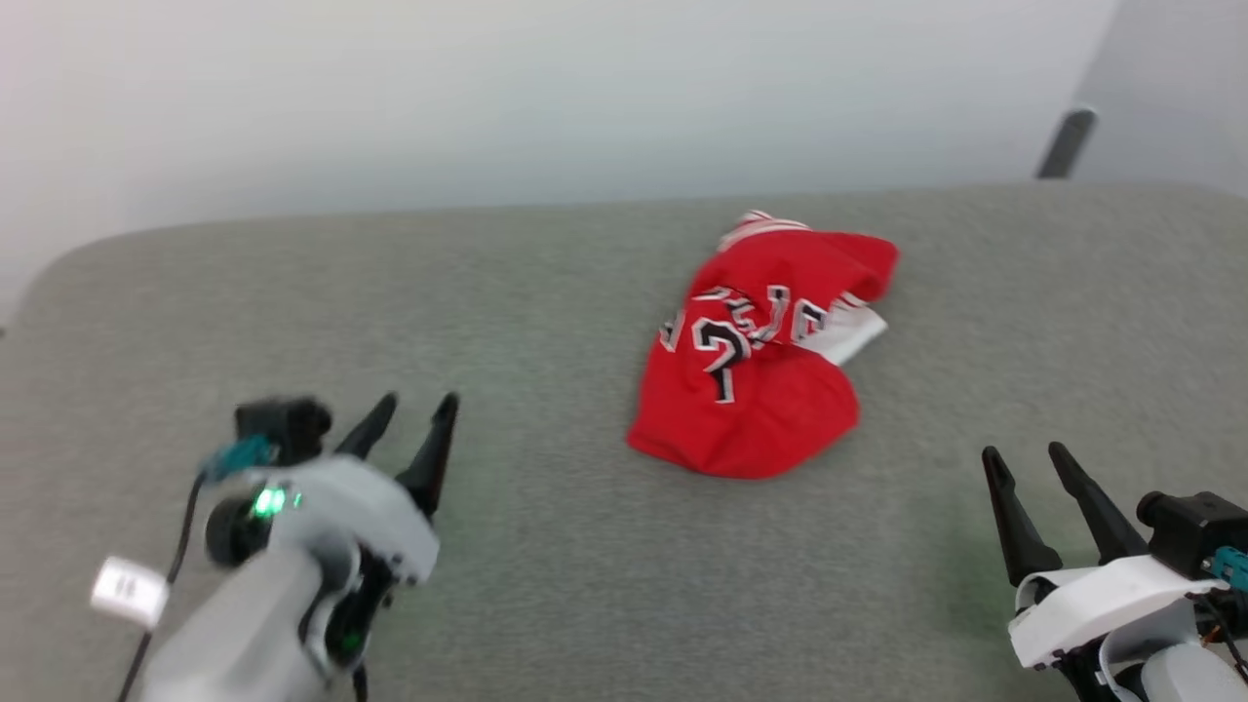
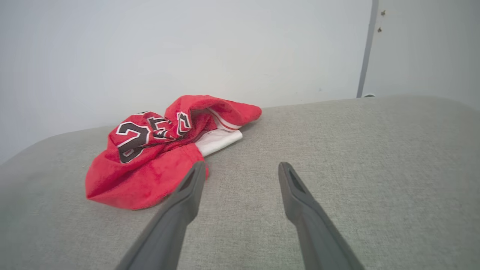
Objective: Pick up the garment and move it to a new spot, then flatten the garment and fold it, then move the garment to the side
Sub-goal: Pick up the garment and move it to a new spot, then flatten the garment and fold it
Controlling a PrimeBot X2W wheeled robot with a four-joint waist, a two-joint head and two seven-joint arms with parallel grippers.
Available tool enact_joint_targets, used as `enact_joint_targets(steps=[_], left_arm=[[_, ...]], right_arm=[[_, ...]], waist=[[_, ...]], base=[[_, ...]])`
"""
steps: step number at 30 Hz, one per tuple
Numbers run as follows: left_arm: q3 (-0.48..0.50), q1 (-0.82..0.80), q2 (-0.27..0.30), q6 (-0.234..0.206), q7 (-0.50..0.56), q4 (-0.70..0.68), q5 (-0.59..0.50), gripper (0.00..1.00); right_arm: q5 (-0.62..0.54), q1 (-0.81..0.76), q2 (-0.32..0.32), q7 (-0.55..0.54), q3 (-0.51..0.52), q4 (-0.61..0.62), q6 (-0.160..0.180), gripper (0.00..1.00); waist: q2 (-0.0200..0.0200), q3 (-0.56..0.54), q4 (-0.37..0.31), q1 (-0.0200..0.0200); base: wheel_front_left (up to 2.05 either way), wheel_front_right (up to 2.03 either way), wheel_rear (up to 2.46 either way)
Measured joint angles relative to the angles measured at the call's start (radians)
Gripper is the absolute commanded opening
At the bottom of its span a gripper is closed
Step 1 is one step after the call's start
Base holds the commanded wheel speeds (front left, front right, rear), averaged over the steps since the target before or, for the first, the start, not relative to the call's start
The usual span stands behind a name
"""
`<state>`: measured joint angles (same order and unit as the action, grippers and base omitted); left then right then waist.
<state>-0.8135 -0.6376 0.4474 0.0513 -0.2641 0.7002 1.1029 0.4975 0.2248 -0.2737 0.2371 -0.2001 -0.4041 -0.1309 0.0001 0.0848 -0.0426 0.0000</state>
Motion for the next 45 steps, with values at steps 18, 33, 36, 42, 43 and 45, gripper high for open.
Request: enact_joint_targets(steps=[18, 33, 36, 42, 43, 45], left_arm=[[0.574, 0.598, -0.087, -0.134, 0.0, -0.511, -0.571, 1.0], [0.69, 0.699, -0.166, -0.081, 0.0, -0.555, -0.736, 1.0], [0.694, 0.691, -0.172, -0.066, 0.0, -0.554, -0.748, 1.0], [0.65, 0.487, -0.154, -0.008, 0.014, -0.552, -0.792, 1.0], [0.636, 0.432, -0.148, 0.004, 0.029, -0.551, -0.801, 1.0], [0.598, 0.306, -0.145, 0.03, 0.073, -0.541, -0.813, 1.0]], right_arm=[[-0.024, -0.083, -0.014, -0.027, 0.072, 0.068, 0.0, 1.0], [-0.04, -0.114, 0.023, -0.041, 0.103, 0.108, 0.0, 1.0], [-0.04, -0.109, 0.028, -0.044, 0.097, 0.111, 0.0, 1.0], [-0.034, -0.069, 0.047, -0.033, 0.092, 0.116, 0.0, 1.0], [-0.032, -0.059, 0.054, -0.029, 0.087, 0.117, 0.0, 1.0], [-0.029, -0.035, 0.067, -0.02, 0.076, 0.115, 0.0, 1.0]], waist=[[0.0, -0.083, 0.054, 0.0], [0.0, -0.082, 0.01, 0.0], [0.0, -0.077, 0.003, 0.0], [0.0, -0.042, -0.014, 0.0], [0.0, -0.035, -0.021, 0.0], [0.0, -0.021, -0.037, 0.0]], base=[[0.0, 0.0, 0.0], [0.0, 0.0, 0.0], [0.0, 0.0, 0.0], [0.0, 0.0, 0.0], [0.0, 0.0, 0.0], [0.0, 0.0, 0.0]])
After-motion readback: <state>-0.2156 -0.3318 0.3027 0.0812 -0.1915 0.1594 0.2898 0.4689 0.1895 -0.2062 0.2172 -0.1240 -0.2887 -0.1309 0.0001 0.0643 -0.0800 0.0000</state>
